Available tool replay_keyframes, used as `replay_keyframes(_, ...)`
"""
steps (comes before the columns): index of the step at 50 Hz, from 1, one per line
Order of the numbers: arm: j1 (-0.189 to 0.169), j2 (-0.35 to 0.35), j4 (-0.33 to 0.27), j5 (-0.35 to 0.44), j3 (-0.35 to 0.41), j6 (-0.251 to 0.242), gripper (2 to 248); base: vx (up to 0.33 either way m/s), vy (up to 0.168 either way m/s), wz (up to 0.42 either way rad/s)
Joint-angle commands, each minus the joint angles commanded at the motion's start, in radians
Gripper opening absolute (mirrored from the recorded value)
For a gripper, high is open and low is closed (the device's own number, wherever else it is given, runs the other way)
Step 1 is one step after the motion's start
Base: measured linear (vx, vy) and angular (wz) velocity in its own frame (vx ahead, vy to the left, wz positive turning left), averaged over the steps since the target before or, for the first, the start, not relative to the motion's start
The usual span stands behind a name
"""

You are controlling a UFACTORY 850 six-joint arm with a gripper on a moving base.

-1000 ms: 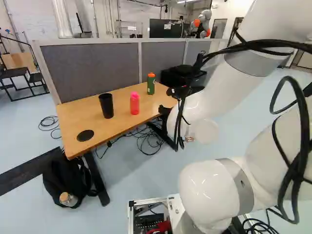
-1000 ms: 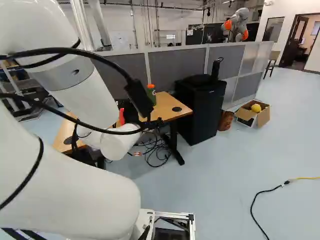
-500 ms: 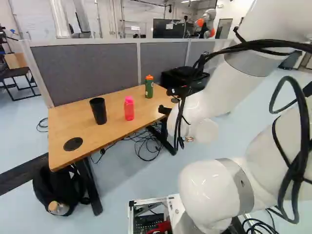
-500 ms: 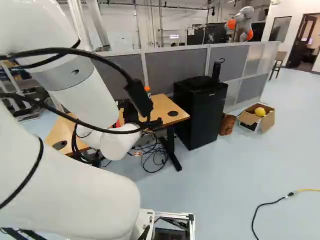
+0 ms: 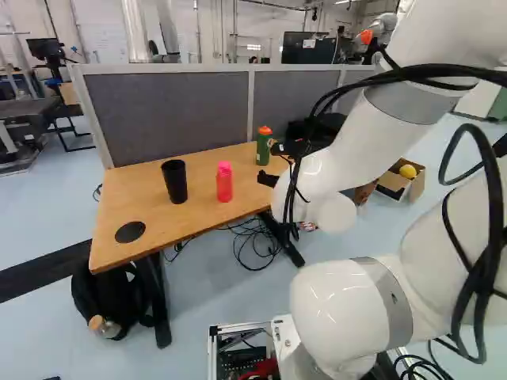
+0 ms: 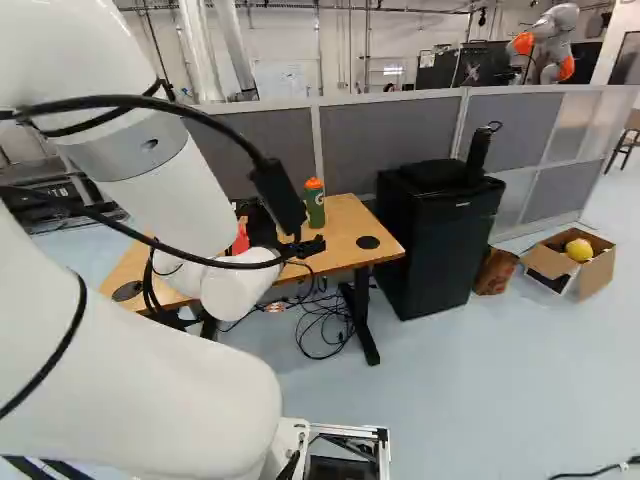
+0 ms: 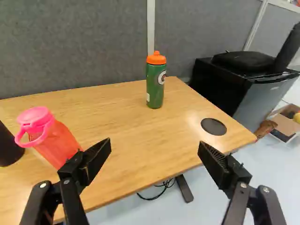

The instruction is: Pick up the green bottle from the table

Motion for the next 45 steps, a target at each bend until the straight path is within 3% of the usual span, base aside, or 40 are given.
replay_keyframes(8, 0.0, 0.0, 0.0, 0.0, 0.0, 0.0, 247, 0.19, -0.051, 0.248)
replay_keyframes(34, 0.0, 0.0, 0.0, 0.0, 0.0, 0.0, 247, 0.201, -0.102, -0.003)
replay_keyframes(45, -0.002, -0.063, 0.0, 0.0, -0.054, 0.0, 247, 0.062, -0.007, -0.008)
